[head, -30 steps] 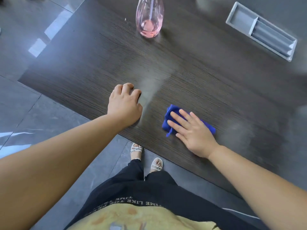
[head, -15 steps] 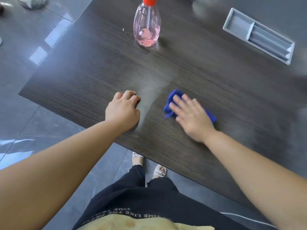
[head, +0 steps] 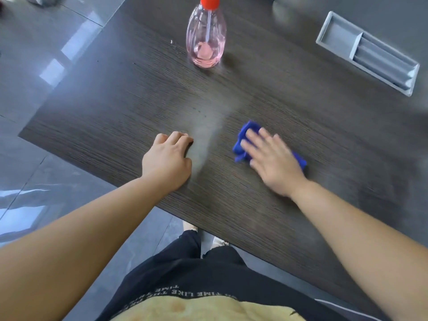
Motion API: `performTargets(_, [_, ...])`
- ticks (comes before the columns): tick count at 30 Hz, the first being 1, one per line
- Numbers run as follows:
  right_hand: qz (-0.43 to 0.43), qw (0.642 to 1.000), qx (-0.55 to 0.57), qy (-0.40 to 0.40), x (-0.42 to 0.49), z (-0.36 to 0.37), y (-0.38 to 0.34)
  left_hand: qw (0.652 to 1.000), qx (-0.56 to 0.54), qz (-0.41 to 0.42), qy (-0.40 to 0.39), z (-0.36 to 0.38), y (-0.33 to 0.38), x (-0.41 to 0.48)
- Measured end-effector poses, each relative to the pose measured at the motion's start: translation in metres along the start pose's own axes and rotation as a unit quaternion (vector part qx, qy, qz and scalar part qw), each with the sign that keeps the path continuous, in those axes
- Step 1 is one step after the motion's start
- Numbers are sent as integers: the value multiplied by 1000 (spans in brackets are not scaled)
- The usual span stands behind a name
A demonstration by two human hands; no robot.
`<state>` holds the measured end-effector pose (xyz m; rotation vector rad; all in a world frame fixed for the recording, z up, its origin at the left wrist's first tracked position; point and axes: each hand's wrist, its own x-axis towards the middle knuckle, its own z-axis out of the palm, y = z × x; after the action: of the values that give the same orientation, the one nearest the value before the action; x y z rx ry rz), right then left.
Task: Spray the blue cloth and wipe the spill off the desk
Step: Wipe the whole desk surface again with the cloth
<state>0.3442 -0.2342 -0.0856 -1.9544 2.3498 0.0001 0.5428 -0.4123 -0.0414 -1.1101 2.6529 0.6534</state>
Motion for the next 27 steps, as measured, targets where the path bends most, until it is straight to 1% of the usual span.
performTargets(1, [93, 996, 14, 0, 17, -2, 6, 1000, -1, -3, 2, 1, 1, 0])
performTargets(2, [191, 981, 24, 3, 38, -4, 2, 1000, -4, -4, 5, 1, 1, 0])
performTargets(3, [268, 963, 33, 13, 57, -4, -11, 1000, -12, -6, 10, 1, 1, 1])
performTargets(4, [305, 951, 40, 16, 71, -3, -30, 999, -30, -11, 16, 0, 0, 2])
performTargets(5, [290, 956, 43, 28, 78, 0, -52, 997, -64, -23, 26, -2, -1, 5])
performTargets(6, [229, 972, 45, 39, 77, 4, -76, 993, -108, -40, 38, -5, -4, 7])
performTargets(7, [141, 989, 41, 37, 66, 7, -97, 985, -153, -58, 51, -8, -7, 10])
performTargets(8, [48, 998, 36, 24, 48, 8, -113, 978, -187, -73, 59, -10, -11, 11])
performTargets(10, [-89, 995, 40, 0, 11, 7, -115, 974, -204, -80, 59, -13, -20, 11])
performTargets(11, [-134, 990, 45, -4, 0, 5, -101, 977, -196, -69, 54, -13, -22, 10])
performTargets(12, [-157, 987, 35, 2, -5, 6, -84, 981, -180, -52, 47, -13, -25, 8])
performTargets(13, [-156, 987, 19, 14, -3, 7, -67, 986, -159, -31, 39, -11, -26, 7])
performTargets(14, [-126, 992, 9, 27, 3, 8, -51, 990, -140, -14, 33, -10, -27, 6])
performTargets(15, [-71, 997, 11, 31, 15, 7, -41, 991, -128, -5, 29, -9, -28, 5])
performTargets(16, [5, 999, 16, 36, 29, 5, -39, 992, -124, -3, 30, -8, -28, 5])
performTargets(18, [153, 987, 28, 36, 59, 2, -60, 990, -134, -7, 41, -5, -27, 4])
performTargets(19, [189, 981, 31, 34, 69, 3, -78, 988, -143, -13, 49, -3, -27, 3])
performTargets(20, [185, 982, 33, 32, 74, 4, -98, 986, -153, -19, 57, -2, -26, 2])
performTargets(21, [143, 989, 34, 32, 71, 6, -116, 983, -166, -26, 67, -1, -25, 2])
performTargets(23, [-10, 999, 31, 18, 43, 11, -141, 977, -193, -39, 82, -2, -22, 1])
performTargets(25, [-142, 989, 45, -2, 2, 9, -137, 977, -194, -37, 79, -3, -19, -1])
performTargets(26, [-182, 982, 55, -11, -15, 9, -123, 981, -178, -31, 72, -2, -18, -3])
performTargets(27, [-203, 978, 53, -12, -27, 8, -103, 985, -156, -19, 66, -2, -16, -4])
